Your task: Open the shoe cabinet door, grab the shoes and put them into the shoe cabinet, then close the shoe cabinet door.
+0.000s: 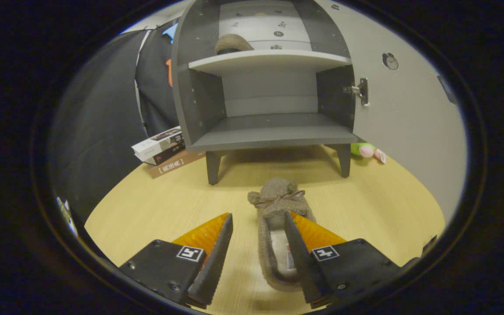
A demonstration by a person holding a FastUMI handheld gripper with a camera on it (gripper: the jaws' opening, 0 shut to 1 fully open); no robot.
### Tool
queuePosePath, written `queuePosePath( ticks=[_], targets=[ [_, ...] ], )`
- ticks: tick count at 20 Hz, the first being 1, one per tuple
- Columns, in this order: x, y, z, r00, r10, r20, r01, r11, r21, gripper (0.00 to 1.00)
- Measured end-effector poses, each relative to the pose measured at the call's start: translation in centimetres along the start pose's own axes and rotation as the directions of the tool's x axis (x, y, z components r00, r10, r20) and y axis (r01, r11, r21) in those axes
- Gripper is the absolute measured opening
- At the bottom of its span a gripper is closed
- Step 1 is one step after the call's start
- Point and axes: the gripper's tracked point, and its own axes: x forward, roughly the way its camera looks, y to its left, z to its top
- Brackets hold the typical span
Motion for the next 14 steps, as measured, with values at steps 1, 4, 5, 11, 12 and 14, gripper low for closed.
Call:
queuePosePath(
  ticks=[1,4,5,11,12,14],
  targets=[
    [0.8,0.1,-0.7,1.000,-0.002,-0.030,0.002,1.000,0.016,0.72],
    [2.9,-1.2,-1.2,0.996,-0.065,-0.065,0.066,0.998,0.005,0.59],
    [3.6,-1.2,-1.4,0.994,-0.073,-0.078,0.073,0.997,0.006,0.55],
    [5.4,-0.3,-1.0,0.999,0.024,-0.045,-0.021,0.998,0.063,0.09],
    [4.9,-0.3,-0.9,0.999,0.031,-0.037,-0.028,0.997,0.069,0.08],
    [3.8,-0.8,-0.4,0.999,0.027,-0.020,-0.026,0.998,0.056,0.08]
  ],
)
